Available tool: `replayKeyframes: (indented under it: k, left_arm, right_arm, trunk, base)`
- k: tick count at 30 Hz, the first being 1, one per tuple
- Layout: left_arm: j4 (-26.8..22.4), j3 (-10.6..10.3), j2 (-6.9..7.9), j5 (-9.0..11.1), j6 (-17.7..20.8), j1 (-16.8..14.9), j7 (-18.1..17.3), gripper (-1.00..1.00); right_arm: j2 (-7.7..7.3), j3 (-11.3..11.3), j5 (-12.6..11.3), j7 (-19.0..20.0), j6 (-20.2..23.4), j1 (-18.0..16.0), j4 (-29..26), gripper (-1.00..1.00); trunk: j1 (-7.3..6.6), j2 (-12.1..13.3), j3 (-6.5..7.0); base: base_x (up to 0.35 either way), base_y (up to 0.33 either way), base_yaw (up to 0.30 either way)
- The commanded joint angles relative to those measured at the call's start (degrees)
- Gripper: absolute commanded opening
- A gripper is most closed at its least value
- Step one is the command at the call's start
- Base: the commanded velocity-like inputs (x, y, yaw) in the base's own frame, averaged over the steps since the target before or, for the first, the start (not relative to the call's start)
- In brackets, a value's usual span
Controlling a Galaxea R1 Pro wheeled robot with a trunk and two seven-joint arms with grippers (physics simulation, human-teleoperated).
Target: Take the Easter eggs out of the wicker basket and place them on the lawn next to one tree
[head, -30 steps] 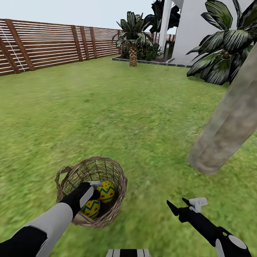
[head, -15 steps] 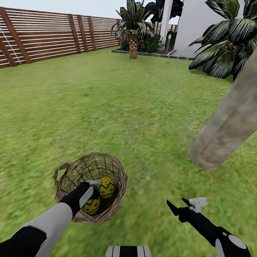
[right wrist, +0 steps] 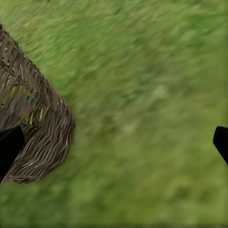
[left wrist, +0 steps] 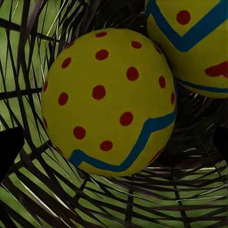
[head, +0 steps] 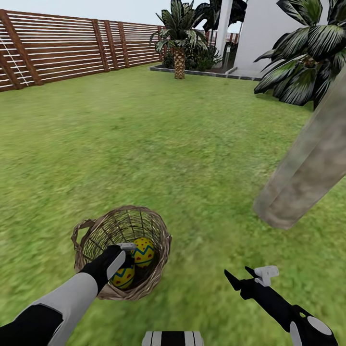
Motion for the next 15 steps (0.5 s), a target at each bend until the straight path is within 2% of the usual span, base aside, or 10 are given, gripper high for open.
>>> replayKeyframes:
  k: [1,15]
  left_arm:
    - [-0.1,-0.4,0.04,0.6,0.2,0.0,0.5,1.0]
    - [0.1,-0.4,0.04,0.6,0.2,0.0,0.5,1.0]
  right_arm:
    - [0.07,-0.2,0.2,0.4,0.4,0.0,-0.1,1.0]
    - [0.07,-0.2,0.2,0.4,0.4,0.0,-0.1,1.0]
  trunk:
    - [-0.01,0.0,-0.04]
    - [-0.01,0.0,-0.04]
  base:
    - [0.0,0.0,0.0]
    - [0.104,0.0,0.0]
